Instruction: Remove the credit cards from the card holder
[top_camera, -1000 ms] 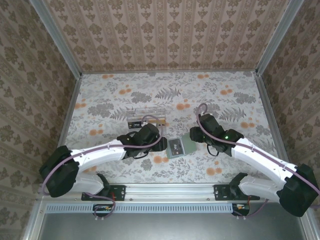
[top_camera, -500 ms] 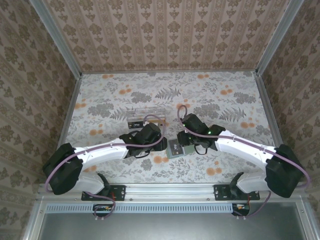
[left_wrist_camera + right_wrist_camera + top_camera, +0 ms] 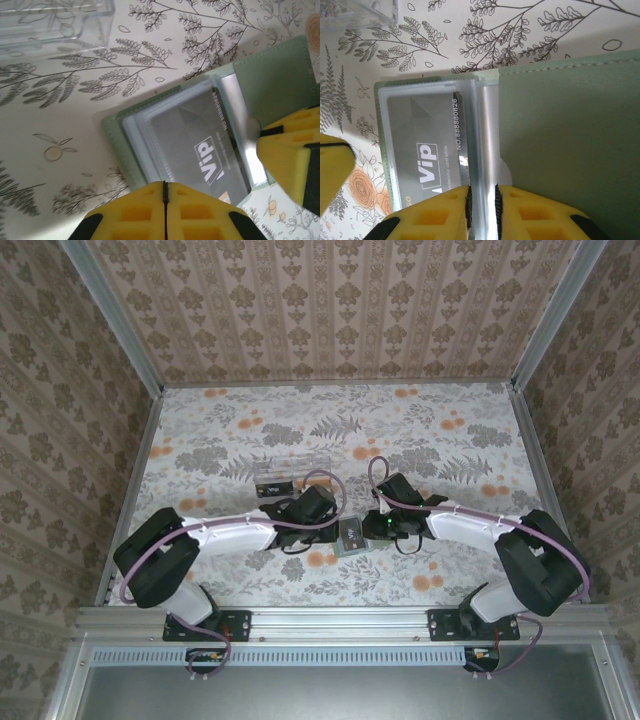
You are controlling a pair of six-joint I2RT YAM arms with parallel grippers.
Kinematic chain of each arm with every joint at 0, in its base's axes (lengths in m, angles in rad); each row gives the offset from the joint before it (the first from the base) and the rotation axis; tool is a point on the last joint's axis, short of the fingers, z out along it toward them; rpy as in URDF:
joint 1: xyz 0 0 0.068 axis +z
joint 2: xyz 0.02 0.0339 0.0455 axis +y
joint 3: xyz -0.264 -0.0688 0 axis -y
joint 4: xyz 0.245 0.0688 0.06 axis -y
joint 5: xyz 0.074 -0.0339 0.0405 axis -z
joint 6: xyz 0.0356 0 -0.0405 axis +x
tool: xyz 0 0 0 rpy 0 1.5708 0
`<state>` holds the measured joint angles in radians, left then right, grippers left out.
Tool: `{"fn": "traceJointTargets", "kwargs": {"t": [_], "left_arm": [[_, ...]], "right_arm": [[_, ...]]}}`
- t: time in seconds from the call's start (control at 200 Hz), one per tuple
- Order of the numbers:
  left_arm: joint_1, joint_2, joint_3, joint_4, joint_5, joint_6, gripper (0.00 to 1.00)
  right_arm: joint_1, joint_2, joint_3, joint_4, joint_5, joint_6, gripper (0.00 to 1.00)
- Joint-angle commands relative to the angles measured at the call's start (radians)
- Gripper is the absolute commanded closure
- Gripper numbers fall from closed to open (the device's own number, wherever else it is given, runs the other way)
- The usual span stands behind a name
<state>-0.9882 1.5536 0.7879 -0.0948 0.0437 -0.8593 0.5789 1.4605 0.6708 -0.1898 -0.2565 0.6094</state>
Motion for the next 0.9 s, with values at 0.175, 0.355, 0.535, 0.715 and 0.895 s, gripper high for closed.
{"fn": "traceJointTargets", "kwargs": {"t": [0.175, 0.355, 0.535, 0.715, 0.895], "left_arm": [[-0.017, 0.068, 0.053, 0.013, 0.035, 0.009, 0.96], [-0.017, 0.098, 0.057, 0.0, 0.036, -0.001, 0.96], [-0.017, 0.119, 0.052, -0.01, 0.039, -0.012, 0.97], [-0.019, 0.12, 0.049, -0.028, 0.034, -0.016, 0.98], [-0.019, 0.123, 0.056, -0.061, 0.022, -0.015, 1.0]], "right_arm": [[-0.017, 0.03, -0.019, 0.065, -0.067, 0.023, 0.77], [-0.02, 0.04, -0.019, 0.072, -0.076, 0.024, 0.76], [-0.021, 0.055, -0.018, 0.082, -0.087, 0.024, 0.76], [-0.028, 0.06, -0.023, 0.082, -0.088, 0.032, 0.75], [-0.051, 0.059, -0.045, 0.117, -0.125, 0.051, 0.75]]}}
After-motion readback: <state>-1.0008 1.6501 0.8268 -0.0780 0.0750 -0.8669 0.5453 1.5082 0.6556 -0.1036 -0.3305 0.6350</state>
